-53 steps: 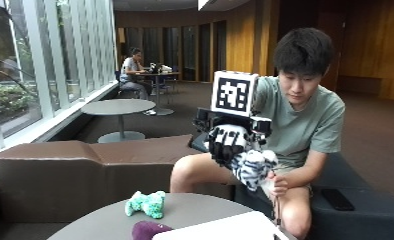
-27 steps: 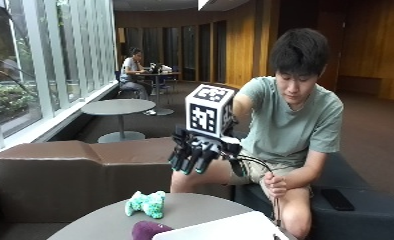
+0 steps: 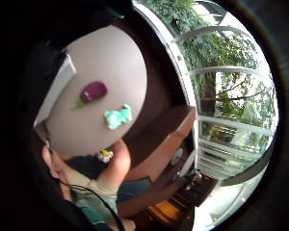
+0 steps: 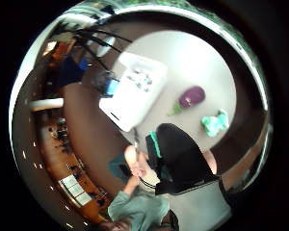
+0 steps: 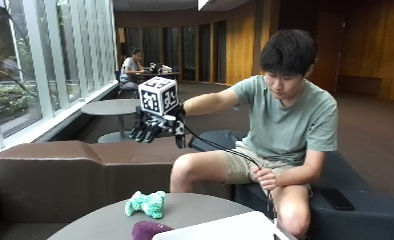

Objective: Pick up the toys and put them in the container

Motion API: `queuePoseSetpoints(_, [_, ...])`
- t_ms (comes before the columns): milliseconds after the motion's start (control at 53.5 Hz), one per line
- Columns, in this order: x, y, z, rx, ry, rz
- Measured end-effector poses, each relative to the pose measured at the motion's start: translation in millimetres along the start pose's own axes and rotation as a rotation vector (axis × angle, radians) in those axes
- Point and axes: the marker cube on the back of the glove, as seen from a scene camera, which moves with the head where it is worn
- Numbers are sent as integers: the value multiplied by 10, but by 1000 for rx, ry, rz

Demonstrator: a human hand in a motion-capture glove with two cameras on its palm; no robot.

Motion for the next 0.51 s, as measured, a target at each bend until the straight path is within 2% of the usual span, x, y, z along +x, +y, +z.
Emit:
queuePoseSetpoints(299, [1038, 215, 1723, -321, -35, -12])
queuePoseSetpoints(505, [1279, 146, 2454, -357, -70, -44])
